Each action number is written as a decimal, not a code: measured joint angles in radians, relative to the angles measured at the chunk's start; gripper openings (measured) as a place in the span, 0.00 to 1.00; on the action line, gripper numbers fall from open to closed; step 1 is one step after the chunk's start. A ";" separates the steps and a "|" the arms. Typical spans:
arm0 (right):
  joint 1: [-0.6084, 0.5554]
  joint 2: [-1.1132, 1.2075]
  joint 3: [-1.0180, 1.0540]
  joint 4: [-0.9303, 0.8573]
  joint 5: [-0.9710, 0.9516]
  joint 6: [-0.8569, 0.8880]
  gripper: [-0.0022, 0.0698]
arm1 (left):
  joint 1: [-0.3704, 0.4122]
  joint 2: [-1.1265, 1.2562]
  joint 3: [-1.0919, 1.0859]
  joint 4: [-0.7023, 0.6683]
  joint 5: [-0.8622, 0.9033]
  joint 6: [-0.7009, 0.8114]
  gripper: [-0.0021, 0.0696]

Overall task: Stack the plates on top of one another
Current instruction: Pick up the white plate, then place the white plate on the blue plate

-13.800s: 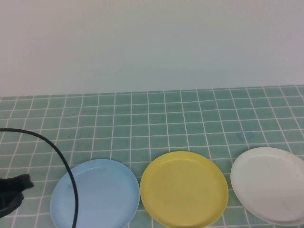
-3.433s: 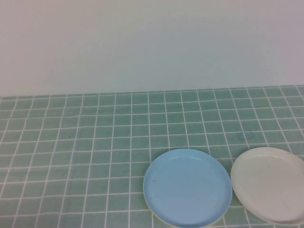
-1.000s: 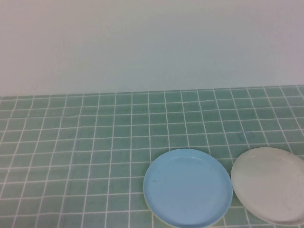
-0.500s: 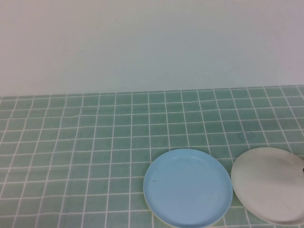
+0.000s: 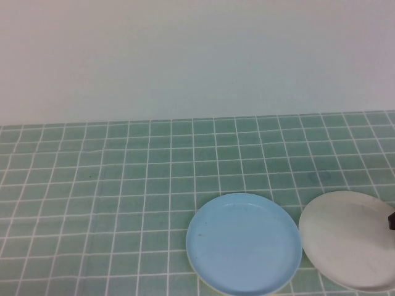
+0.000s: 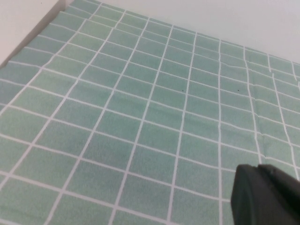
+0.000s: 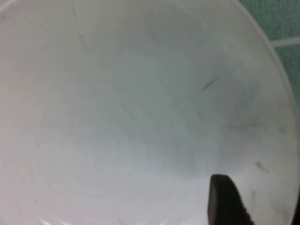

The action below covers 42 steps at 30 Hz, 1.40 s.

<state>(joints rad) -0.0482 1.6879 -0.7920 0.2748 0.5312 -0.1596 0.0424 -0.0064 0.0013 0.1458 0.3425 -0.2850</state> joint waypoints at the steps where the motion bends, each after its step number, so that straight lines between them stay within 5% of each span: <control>1: 0.000 0.004 0.000 0.007 -0.004 -0.004 0.44 | 0.000 0.000 0.000 0.000 0.000 0.000 0.03; 5: 0.000 0.012 0.000 0.014 -0.015 -0.013 0.41 | 0.000 0.000 0.000 0.000 0.000 0.000 0.03; 10: 0.000 0.012 0.000 0.014 -0.024 -0.030 0.11 | 0.000 0.000 0.000 0.000 0.000 0.000 0.03; 13: 0.000 0.012 0.000 0.014 -0.030 -0.032 0.06 | 0.000 0.000 0.000 0.000 0.000 0.000 0.03; 28: 0.000 -0.263 0.000 0.057 -0.047 -0.066 0.05 | 0.000 0.000 0.000 0.002 0.000 0.000 0.03; 38: 0.111 -0.405 0.000 0.615 0.006 -0.630 0.05 | 0.000 0.000 0.000 0.002 0.000 0.000 0.03; 42: 0.212 -0.383 0.000 0.696 -0.015 -0.714 0.05 | 0.000 0.000 0.000 0.004 0.000 0.000 0.03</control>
<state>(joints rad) 0.1643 1.3044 -0.7920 0.9707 0.5165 -0.8739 0.0424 -0.0064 0.0013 0.1497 0.3425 -0.2850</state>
